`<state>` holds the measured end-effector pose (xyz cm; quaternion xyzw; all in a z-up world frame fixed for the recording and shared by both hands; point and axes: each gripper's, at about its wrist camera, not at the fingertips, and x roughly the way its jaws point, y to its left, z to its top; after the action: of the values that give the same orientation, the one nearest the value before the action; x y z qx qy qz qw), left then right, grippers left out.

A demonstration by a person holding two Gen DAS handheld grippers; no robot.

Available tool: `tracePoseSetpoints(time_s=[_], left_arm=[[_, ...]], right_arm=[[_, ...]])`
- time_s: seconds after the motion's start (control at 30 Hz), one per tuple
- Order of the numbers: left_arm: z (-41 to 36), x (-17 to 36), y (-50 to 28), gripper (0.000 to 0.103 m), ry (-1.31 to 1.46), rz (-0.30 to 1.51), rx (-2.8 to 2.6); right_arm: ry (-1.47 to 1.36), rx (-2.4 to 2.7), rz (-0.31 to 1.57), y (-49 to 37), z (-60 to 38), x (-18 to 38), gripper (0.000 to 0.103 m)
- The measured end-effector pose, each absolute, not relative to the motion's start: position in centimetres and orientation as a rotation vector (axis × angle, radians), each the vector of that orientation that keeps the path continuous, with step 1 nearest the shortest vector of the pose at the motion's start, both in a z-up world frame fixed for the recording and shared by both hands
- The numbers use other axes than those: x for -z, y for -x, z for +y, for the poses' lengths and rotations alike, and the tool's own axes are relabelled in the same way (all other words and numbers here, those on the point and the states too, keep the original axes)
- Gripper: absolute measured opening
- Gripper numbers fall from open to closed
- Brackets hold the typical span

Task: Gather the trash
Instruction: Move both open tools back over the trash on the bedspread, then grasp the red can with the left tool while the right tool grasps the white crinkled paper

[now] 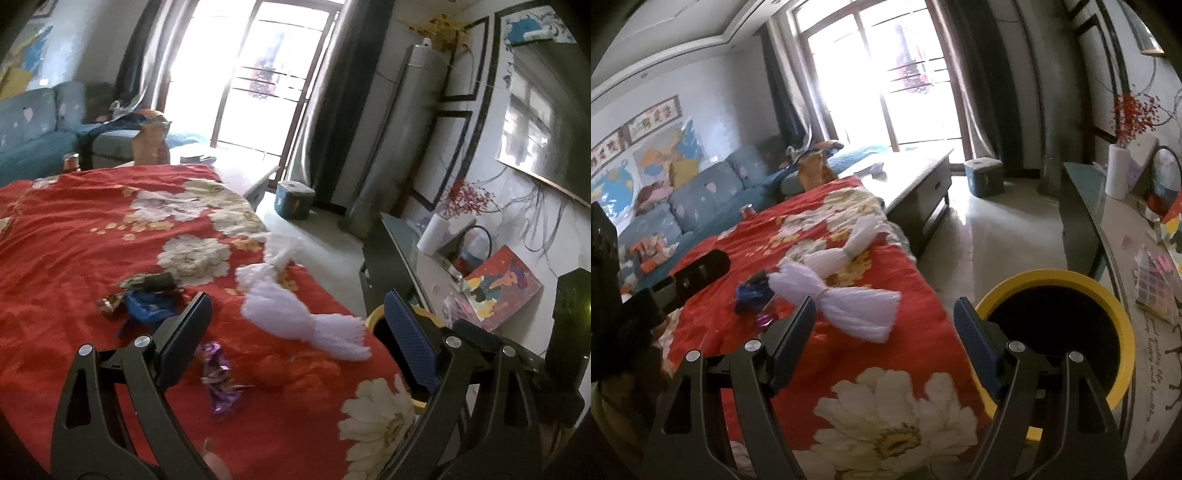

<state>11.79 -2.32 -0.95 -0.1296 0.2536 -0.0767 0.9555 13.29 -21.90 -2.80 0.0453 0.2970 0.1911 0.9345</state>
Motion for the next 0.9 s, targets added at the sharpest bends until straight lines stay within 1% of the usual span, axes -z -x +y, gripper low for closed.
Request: tracePoseSetpoints(time_s=[0.4, 0.7, 0.83, 0.9], left_arm=[[2.6, 1.4, -10.3, 0.086, 0.295, 0.514, 0.047], [5.6, 1.6, -9.2, 0.086, 0.285, 0.521, -0.020], [7.2, 2.5, -8.7, 0.086, 0.289, 0.546, -0.060], [8.0, 3.3, -8.6, 0.086, 0.290, 0.572, -0.083]], right_arm=[[0.021, -0.497, 0.629, -13.8, -16.2, 2.8, 0.074], [0.126, -0.560, 0.656, -15.2, -11.8, 3.9, 0.075], [0.167, -0.573, 0.674, -16.4, -10.5, 4.6, 0.078], [0.183, -0.573, 0.691, -17.1, -10.0, 5.0, 0.078]])
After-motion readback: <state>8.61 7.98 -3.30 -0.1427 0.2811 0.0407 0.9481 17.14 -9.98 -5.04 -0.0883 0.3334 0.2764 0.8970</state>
